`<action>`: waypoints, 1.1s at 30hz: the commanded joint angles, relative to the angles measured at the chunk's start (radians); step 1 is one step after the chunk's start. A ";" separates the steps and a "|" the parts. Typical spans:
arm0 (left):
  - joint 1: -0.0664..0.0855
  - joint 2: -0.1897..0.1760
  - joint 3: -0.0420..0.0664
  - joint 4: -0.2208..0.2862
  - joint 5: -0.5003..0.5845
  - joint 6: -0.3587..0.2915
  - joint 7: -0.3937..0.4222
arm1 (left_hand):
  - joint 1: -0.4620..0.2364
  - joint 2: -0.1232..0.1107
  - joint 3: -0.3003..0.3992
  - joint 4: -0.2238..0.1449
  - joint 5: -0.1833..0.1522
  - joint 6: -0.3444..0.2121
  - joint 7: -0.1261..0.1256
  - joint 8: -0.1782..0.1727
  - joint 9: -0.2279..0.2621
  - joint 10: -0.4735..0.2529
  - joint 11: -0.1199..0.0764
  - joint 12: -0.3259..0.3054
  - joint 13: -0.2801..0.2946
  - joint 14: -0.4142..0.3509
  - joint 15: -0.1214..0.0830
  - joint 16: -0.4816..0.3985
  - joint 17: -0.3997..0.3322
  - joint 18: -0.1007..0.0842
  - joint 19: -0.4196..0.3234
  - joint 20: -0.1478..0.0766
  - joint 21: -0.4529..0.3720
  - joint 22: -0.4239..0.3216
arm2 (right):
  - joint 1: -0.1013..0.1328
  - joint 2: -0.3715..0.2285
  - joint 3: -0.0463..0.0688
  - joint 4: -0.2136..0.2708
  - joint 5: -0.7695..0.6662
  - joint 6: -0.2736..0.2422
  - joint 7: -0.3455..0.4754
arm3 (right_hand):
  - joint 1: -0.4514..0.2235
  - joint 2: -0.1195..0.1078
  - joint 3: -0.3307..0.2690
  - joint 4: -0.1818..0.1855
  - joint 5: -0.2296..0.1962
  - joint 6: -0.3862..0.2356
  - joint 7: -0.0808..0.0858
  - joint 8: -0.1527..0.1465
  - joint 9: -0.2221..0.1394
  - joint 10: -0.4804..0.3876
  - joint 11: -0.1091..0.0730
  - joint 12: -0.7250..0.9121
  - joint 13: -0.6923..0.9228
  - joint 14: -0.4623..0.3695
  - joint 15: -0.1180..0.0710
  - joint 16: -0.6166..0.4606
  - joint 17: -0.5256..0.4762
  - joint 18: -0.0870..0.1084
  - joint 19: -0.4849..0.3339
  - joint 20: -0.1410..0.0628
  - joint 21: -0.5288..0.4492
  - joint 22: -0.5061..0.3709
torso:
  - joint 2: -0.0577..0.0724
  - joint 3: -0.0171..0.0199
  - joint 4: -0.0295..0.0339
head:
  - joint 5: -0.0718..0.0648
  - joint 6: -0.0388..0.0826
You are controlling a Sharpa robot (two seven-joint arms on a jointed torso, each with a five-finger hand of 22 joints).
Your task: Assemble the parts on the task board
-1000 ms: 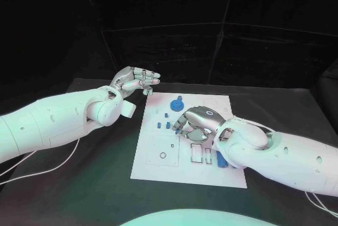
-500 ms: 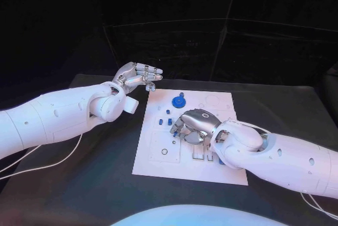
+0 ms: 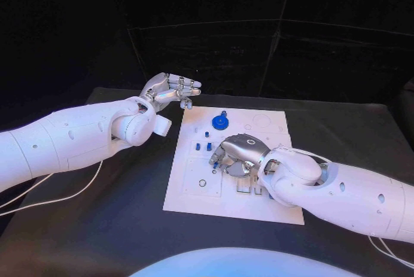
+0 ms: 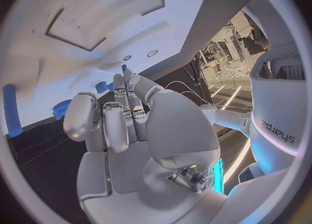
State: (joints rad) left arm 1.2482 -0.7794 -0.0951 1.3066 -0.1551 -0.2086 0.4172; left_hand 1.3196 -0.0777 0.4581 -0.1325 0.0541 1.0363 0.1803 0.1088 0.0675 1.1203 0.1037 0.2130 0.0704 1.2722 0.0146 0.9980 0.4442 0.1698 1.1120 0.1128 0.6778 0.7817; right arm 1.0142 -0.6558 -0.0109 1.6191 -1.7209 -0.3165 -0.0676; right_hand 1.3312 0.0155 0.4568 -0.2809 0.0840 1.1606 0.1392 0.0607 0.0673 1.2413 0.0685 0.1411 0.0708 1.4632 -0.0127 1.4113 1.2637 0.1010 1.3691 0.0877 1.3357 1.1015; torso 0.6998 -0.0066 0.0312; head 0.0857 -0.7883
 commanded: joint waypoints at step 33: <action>0.001 0.002 0.001 -0.007 0.005 0.019 -0.007 | 0.000 0.005 -0.007 0.002 -0.004 -0.005 0.003 -0.001 -0.001 -0.008 0.003 0.006 -0.001 -0.003 0.001 -0.004 -0.002 0.013 -0.007 0.003 -0.004 -0.002 | -0.007 0.003 -0.026 0.000 -0.027 0.067 -0.010 | -0.008 -0.012 0.005 0.007 0.002 0.000 0.005 0.007 0.001 0.010 0.000 -0.006 0.001 0.052 0.000 0.005 0.000 -0.010 0.003 0.002 0.006 0.002 | 0.000 -0.0003 0.0005 | 0.012 -0.009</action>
State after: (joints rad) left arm 1.2481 -0.7784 -0.0951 1.2996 -0.1548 -0.2019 0.4086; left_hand 1.3196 -0.0777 0.4563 -0.1305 0.0541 1.0363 0.1803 0.1088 0.0676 1.1180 0.1060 0.2130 0.0705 1.2722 0.0146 0.9982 0.4431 0.1698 1.1086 0.1161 0.6778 0.7815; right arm 1.0095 -0.6527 -0.0328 1.6216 -1.7332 -0.2833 -0.0675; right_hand 1.3274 0.0117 0.4598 -0.2779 0.0837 1.1586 0.1373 0.0636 0.0677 1.2413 0.0685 0.1411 0.0710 1.4632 -0.0127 1.4113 1.2634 0.1010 1.3691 0.0877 1.3357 1.1027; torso 0.7003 -0.0065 0.0312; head 0.0973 -0.7967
